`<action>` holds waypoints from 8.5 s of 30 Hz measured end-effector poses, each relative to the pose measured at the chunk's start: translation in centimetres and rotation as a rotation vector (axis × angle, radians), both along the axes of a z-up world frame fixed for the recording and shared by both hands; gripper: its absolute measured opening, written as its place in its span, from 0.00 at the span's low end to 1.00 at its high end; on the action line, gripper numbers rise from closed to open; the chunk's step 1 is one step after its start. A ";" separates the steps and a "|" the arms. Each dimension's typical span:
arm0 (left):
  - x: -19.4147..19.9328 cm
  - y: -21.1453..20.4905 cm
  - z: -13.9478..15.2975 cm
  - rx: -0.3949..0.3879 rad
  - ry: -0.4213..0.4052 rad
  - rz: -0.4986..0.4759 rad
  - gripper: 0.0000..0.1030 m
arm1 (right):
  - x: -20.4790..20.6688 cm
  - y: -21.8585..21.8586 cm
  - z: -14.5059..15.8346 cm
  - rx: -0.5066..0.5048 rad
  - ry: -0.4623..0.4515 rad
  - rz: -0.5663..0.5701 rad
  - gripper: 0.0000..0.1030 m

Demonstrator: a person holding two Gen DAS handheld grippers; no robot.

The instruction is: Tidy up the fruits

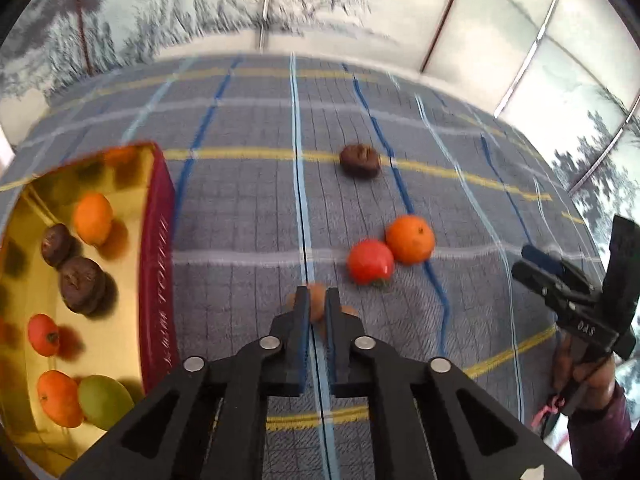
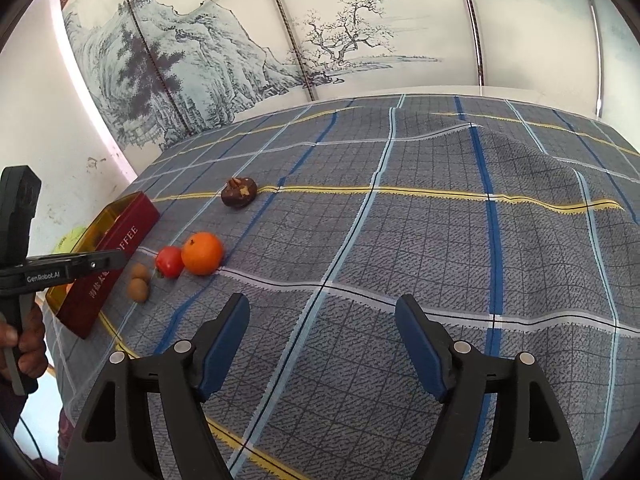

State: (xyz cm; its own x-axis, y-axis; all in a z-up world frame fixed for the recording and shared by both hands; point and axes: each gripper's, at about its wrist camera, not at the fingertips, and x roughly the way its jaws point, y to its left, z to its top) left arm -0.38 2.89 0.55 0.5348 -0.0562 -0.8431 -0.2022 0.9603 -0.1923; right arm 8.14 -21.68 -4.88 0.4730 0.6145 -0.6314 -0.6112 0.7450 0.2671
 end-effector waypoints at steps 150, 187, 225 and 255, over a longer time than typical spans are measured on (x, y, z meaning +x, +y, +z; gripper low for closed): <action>-6.7 -3.4 2.2 0.023 -0.166 0.026 0.19 | 1.4 1.9 0.1 0.055 0.091 0.101 0.32; -9.9 12.8 3.2 0.195 -0.110 0.317 0.19 | 1.4 2.9 -0.6 -0.014 0.093 0.094 0.32; -9.7 8.8 4.4 0.400 -0.130 0.354 0.79 | 0.2 3.7 -1.0 -0.037 0.083 0.106 0.32; -12.2 8.7 3.5 0.390 -0.105 0.386 0.88 | -8.3 16.3 5.2 -0.005 0.016 0.446 0.32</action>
State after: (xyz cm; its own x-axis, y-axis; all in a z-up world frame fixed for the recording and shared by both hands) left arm -12.55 11.59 4.02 0.5372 0.4658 -0.7032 -0.5523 0.8243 0.1241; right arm -0.11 -5.42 0.34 0.1524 0.7534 -0.6397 -0.8692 0.4103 0.2761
